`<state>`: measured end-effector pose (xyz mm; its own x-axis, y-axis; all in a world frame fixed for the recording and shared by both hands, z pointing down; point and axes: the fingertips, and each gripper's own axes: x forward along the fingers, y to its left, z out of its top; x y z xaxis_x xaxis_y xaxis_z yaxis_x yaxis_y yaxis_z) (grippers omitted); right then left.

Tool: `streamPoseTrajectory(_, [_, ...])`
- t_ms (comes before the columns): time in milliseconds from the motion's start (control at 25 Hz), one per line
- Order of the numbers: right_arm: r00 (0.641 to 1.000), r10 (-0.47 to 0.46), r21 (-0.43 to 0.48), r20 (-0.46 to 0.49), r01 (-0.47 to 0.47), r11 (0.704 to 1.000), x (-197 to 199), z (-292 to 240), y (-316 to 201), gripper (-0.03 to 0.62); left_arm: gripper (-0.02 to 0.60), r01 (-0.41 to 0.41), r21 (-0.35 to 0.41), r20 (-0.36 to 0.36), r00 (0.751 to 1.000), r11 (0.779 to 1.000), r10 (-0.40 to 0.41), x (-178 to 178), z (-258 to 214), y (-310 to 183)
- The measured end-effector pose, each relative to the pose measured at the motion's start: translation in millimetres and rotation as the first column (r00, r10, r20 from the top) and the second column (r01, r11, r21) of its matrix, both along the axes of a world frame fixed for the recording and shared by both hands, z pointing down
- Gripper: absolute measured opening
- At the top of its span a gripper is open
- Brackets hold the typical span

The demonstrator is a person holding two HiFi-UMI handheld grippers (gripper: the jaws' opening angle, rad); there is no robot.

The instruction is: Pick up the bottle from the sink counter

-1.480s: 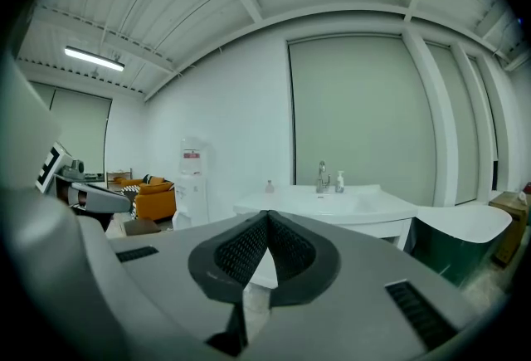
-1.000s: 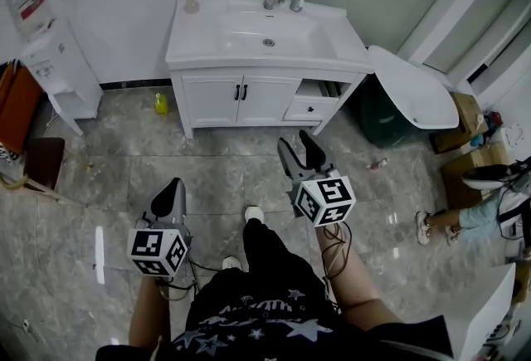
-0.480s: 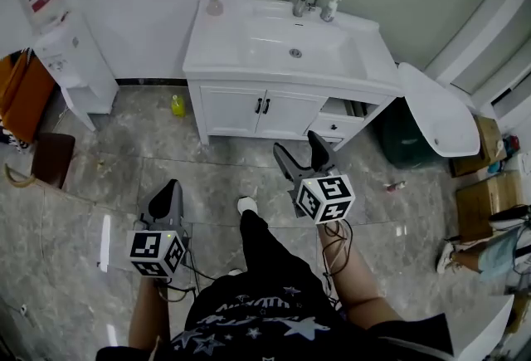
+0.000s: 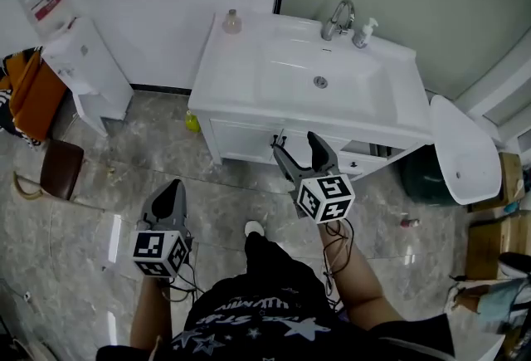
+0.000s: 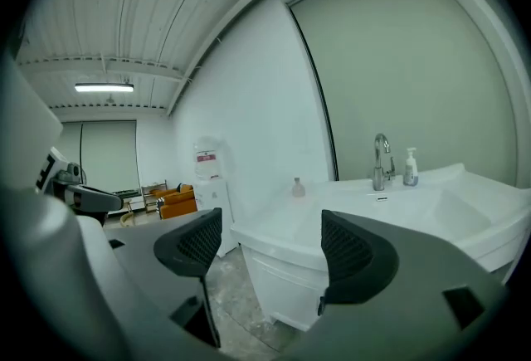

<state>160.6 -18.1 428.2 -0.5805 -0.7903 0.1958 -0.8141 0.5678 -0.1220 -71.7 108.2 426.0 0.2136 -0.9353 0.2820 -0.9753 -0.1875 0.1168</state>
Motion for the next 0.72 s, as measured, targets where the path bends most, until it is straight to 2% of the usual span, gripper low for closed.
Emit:
streamPoseTrajectory(320, [0.997,-0.074,-0.046,0.000,0.074,0.996,-12.1,16.2,-95.7,0.357,0.020,0.057,-0.005,0.007,0.998,0.998,-0.057,9.3,1.3,-102.7])
streamPoseTrajectory(720, [0.992,-0.123,-0.057,-0.004,0.122,0.991,-51.9,19.4,-164.5,0.354,0.020,0.108,-0.017,0.037,0.994,0.994,-0.107,-26.9,-1.7,-157.3])
